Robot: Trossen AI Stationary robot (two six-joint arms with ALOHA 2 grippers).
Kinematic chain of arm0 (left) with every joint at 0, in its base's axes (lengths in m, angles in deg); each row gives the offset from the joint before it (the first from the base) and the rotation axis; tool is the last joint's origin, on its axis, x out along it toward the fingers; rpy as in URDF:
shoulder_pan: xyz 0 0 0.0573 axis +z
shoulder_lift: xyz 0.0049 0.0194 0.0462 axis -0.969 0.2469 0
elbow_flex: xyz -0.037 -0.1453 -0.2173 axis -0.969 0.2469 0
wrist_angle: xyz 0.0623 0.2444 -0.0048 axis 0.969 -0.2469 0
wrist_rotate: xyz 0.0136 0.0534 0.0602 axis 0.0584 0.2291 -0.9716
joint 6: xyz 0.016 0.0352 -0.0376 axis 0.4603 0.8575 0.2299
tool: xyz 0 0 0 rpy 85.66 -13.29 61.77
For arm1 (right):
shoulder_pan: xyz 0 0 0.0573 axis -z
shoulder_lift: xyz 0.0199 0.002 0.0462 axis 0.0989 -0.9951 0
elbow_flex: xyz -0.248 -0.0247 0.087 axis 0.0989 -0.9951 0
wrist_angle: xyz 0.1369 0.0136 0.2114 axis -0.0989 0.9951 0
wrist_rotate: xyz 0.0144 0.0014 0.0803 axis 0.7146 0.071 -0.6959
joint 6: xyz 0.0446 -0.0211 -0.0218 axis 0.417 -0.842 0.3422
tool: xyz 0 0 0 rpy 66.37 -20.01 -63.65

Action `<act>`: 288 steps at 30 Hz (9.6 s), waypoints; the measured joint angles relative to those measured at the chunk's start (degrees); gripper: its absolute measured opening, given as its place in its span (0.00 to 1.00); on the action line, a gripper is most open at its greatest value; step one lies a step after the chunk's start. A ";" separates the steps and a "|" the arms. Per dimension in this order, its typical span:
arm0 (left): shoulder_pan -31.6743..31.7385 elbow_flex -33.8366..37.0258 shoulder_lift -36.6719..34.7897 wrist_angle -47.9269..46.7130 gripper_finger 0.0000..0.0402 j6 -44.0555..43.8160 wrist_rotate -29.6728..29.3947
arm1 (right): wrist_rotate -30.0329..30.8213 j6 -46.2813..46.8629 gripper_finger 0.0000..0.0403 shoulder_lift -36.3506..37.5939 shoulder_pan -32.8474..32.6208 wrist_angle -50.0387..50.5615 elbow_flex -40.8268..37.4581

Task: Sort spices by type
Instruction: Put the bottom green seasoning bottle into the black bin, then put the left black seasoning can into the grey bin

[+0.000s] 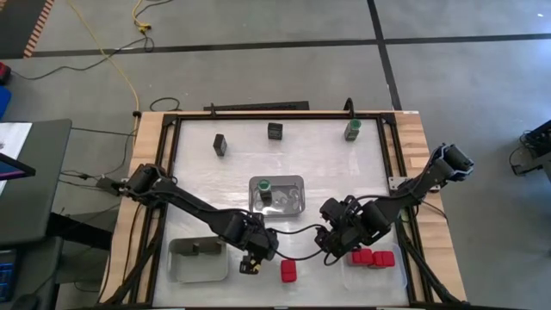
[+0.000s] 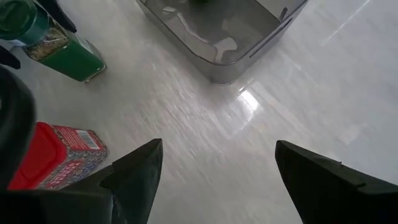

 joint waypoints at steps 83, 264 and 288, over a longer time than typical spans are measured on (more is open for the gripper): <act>29.18 -8.48 2.81 0.32 0.47 25.20 7.73 | -2.58 0.15 0.84 0.11 4.30 -0.14 0.04; 68.13 18.95 -22.26 -5.65 0.63 1.44 -4.51 | -6.54 0.21 0.84 0.07 15.25 -3.91 0.00; 68.54 23.82 -16.81 -1.12 0.52 -1.23 0.82 | -6.50 0.17 0.84 0.07 15.97 -3.78 0.00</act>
